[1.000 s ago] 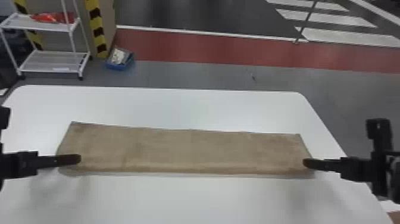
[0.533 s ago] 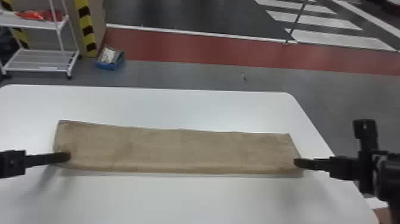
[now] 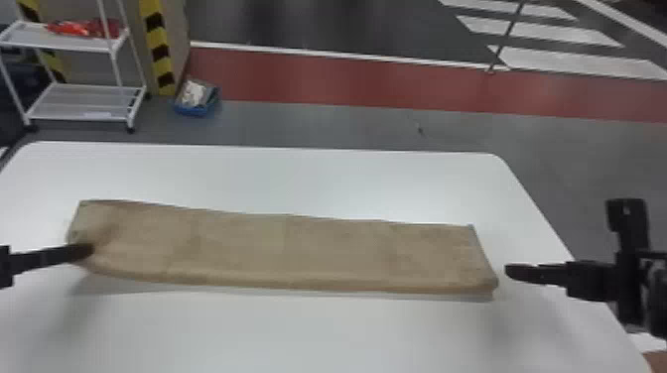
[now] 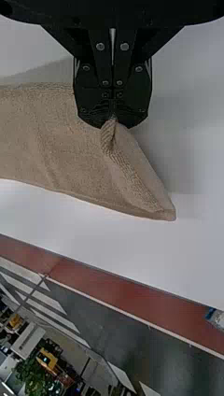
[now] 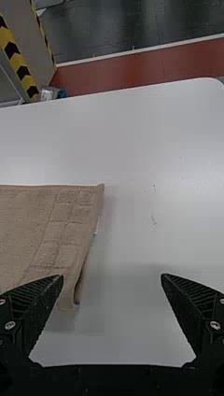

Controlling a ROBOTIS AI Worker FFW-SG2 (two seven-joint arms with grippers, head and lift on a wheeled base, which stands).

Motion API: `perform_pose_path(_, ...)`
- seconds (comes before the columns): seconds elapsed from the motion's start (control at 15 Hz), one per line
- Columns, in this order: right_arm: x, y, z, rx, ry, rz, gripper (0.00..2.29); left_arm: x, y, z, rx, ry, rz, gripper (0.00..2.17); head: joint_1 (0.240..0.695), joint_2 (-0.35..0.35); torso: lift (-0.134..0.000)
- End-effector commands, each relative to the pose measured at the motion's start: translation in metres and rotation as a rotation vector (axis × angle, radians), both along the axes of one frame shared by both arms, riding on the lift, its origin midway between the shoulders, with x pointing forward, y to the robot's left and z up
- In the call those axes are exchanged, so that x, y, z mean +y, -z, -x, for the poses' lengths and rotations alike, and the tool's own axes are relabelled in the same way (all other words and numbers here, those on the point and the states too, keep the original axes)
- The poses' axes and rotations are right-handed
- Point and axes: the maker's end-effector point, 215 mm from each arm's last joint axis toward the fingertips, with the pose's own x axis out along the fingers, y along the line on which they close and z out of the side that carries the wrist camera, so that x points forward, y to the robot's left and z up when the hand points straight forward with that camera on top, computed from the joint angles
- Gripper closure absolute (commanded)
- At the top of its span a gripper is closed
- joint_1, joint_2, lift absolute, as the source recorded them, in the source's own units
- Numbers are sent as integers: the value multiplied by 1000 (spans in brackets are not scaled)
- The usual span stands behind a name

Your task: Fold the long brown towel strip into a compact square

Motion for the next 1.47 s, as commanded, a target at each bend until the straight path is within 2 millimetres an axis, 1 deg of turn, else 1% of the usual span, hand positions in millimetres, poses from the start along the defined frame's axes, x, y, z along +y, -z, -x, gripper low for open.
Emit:
perform_pose_path(0.0, 0, -2, -1, -3, 1, -3, 113, 32, -15, -1, -19, -36, -29, 2142, 695, -157, -124)
perform_pose_path(0.07, 0, -3, -1, -5, 3, -2, 113, 42, -20, -1, -21, -46, -39, 2142, 695, -142, -124)
perform_pose_path(0.13, 0, -4, -1, -6, 3, -1, 113, 45, -29, 0, -33, -54, -21, 2142, 695, -129, -124)
perform_pose_path(0.2, 0, -4, -1, -5, 4, -2, 113, 39, -37, 2, -34, -52, -5, 2142, 695, -106, -124)
perform_pose_path(0.27, 2, -4, -2, -3, 4, -5, 113, 25, -46, 7, -39, -44, 20, 2142, 695, -101, -124)
perform_pose_path(0.4, 5, -4, -1, 0, 5, -8, 113, -26, -68, 17, -61, -9, 80, 2142, 695, -107, -124)
perform_pose_path(0.53, 7, -2, 2, 7, 9, -12, 113, -97, -88, 21, -98, 85, 87, 2142, 695, -138, -124)
perform_pose_path(0.6, 8, -4, 2, 4, 11, -13, 113, -125, -86, 22, -98, 122, 75, 2142, 695, -194, -124)
perform_pose_path(0.67, 9, -5, 4, 7, 15, -14, 113, -156, -84, 21, -97, 161, 73, 2142, 695, -221, -124)
perform_pose_path(0.73, 9, -5, 5, 6, 14, -17, 113, -182, -86, 17, -103, 189, 67, 2142, 695, -253, -124)
perform_pose_path(0.8, 9, -4, 8, 10, 15, -18, 113, -204, -88, 16, -106, 216, 68, 2142, 695, -283, -124)
perform_pose_path(0.87, 8, -7, 8, 5, 15, -12, 113, -227, -87, 17, -106, 241, 76, 2142, 695, -310, -124)
perform_pose_path(1.0, 2, -6, 14, 12, 33, -13, 113, -250, -84, 19, -105, 278, 47, 2142, 695, -350, -124)
perform_pose_path(1.13, 1, -8, 15, 10, 39, -17, 113, -276, -84, 18, -121, 319, 1, 2142, 695, -350, -124)
perform_pose_path(1.27, 2, -8, 15, 10, 39, -20, 113, -302, -81, 26, -119, 368, -4, 2142, 695, -350, -124)
perform_pose_path(1.4, 1, -10, 14, 6, 38, -19, 113, -328, -72, 38, -105, 417, -18, 2142, 695, -350, -124)
